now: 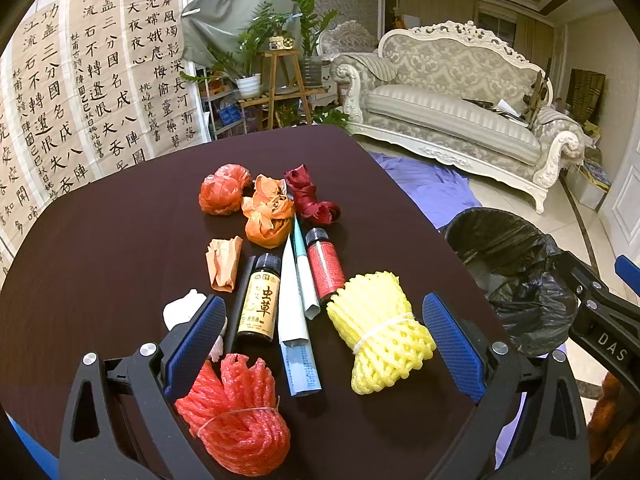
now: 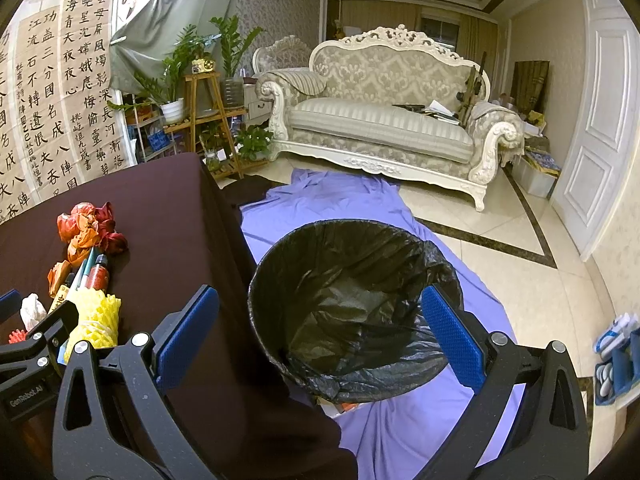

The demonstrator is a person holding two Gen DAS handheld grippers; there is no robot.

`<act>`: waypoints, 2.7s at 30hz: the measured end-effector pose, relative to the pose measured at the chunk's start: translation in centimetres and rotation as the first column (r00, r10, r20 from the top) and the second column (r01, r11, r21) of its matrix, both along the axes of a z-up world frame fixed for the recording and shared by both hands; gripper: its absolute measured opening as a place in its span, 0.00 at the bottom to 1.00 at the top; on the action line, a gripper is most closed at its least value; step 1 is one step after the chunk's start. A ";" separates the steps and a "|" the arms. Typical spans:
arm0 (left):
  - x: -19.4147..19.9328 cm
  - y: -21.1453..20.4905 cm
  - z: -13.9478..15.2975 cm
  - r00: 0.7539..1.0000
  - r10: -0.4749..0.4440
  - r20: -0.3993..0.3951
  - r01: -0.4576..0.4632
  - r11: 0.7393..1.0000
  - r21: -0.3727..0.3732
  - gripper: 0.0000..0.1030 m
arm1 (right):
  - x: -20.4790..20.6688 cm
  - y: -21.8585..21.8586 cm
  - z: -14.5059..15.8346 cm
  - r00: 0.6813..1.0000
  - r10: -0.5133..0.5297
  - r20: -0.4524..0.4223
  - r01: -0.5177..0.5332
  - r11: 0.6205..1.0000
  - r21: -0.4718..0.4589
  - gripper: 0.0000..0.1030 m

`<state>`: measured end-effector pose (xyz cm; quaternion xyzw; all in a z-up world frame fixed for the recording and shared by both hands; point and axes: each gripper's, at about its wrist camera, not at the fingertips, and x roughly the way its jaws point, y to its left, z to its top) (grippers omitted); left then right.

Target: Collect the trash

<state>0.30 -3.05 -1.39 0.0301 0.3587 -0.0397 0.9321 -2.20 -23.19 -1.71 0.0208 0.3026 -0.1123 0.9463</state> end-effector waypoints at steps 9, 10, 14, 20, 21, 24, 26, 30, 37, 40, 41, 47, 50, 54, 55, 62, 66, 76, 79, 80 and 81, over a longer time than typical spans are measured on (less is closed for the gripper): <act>-1.0 0.6 0.4 1.000 0.006 0.007 -0.006 1.000 -0.008 0.93 | -0.8 0.6 0.1 1.000 0.015 0.012 -0.015 1.000 0.003 0.96; -1.3 0.9 0.6 1.000 0.010 0.011 -0.010 1.000 -0.010 0.93 | -0.9 0.8 0.4 1.000 0.020 0.014 -0.020 1.000 0.003 0.96; -2.3 2.5 1.3 0.999 0.030 0.018 -0.030 1.000 -0.010 0.93 | -1.4 1.8 0.9 0.999 0.045 0.018 -0.045 0.999 -0.002 0.95; -3.7 4.9 1.4 0.998 0.063 0.000 -0.063 0.998 0.002 0.93 | -1.6 2.6 1.6 0.996 0.083 0.020 -0.084 0.996 0.008 0.94; -3.7 5.1 1.3 0.998 0.065 -0.004 -0.065 0.998 0.001 0.93 | -1.7 2.8 1.7 0.996 0.091 0.020 -0.091 0.996 0.009 0.94; -3.9 5.9 0.9 0.997 0.079 -0.024 -0.079 0.997 -0.004 0.93 | -1.8 3.4 1.9 0.994 0.111 0.022 -0.112 0.994 0.008 0.94; -3.6 6.2 0.7 0.996 0.081 -0.040 -0.081 0.997 -0.011 0.93 | -1.9 3.9 1.9 0.992 0.123 0.021 -0.123 0.992 0.010 0.94; -3.7 6.7 0.2 0.994 0.089 -0.060 -0.090 0.996 -0.014 0.93 | -1.9 4.4 1.9 0.990 0.140 0.003 -0.140 0.990 0.022 0.79; -4.4 6.6 0.0 0.996 0.039 -0.084 -0.041 0.999 -0.024 0.93 | -1.6 4.3 1.8 0.987 0.160 -0.020 -0.159 0.986 0.048 0.78; -4.1 6.5 -1.0 0.994 0.032 -0.107 -0.032 0.999 -0.006 0.84 | -1.5 4.7 1.9 0.985 0.173 -0.021 -0.172 0.984 0.046 0.78; -3.9 6.7 -1.3 0.992 0.023 -0.126 -0.026 0.999 -0.021 0.67 | -1.5 4.8 1.9 0.984 0.178 -0.023 -0.176 0.983 0.047 0.78; -3.9 7.5 -1.9 0.988 -0.025 -0.155 0.010 0.995 -0.096 0.55 | -1.2 6.0 1.7 0.975 0.221 -0.039 -0.218 0.974 0.058 0.78; -4.6 7.8 -1.1 0.992 -0.031 -0.118 0.021 0.996 -0.088 0.54 | -1.1 7.0 1.8 0.966 0.254 -0.040 -0.252 0.966 0.060 0.78; -5.1 8.3 0.0 0.998 -0.017 -0.068 0.012 0.997 -0.074 0.53 | -0.7 8.6 2.0 0.948 0.314 -0.042 -0.311 0.948 0.072 0.78; -5.2 8.6 0.4 0.998 -0.007 -0.056 0.003 0.997 -0.073 0.53 | -0.5 9.1 2.0 0.943 0.329 -0.043 -0.326 0.942 0.077 0.78; -4.5 10.5 0.6 0.998 0.044 -0.045 -0.047 0.995 -0.083 0.53 | 0.9 11.8 0.7 0.918 0.386 -0.096 -0.381 0.922 0.061 0.78; -4.1 11.1 0.2 0.997 0.064 -0.052 -0.068 0.994 -0.084 0.53 | 1.7 12.4 -0.7 0.901 0.408 -0.148 -0.401 0.913 0.074 0.64; -3.4 10.5 1.0 0.998 0.053 -0.023 -0.055 0.994 -0.096 0.53 | 1.2 11.6 -0.2 0.900 0.419 -0.119 -0.408 0.907 0.107 0.38; -3.1 9.4 1.7 1.000 0.024 -0.004 -0.025 0.994 -0.107 0.53 | 1.0 9.5 0.8 0.927 0.367 -0.082 -0.359 0.928 0.097 0.38; -3.0 8.7 1.9 1.000 0.010 0.002 -0.010 0.994 -0.109 0.53 | 1.1 8.7 1.2 0.936 0.345 -0.072 -0.338 0.936 0.097 0.38; -2.9 8.4 2.0 1.000 0.001 0.006 0.000 0.994 -0.109 0.53 | 1.1 7.9 1.4 0.943 0.328 -0.066 -0.321 0.942 0.097 0.38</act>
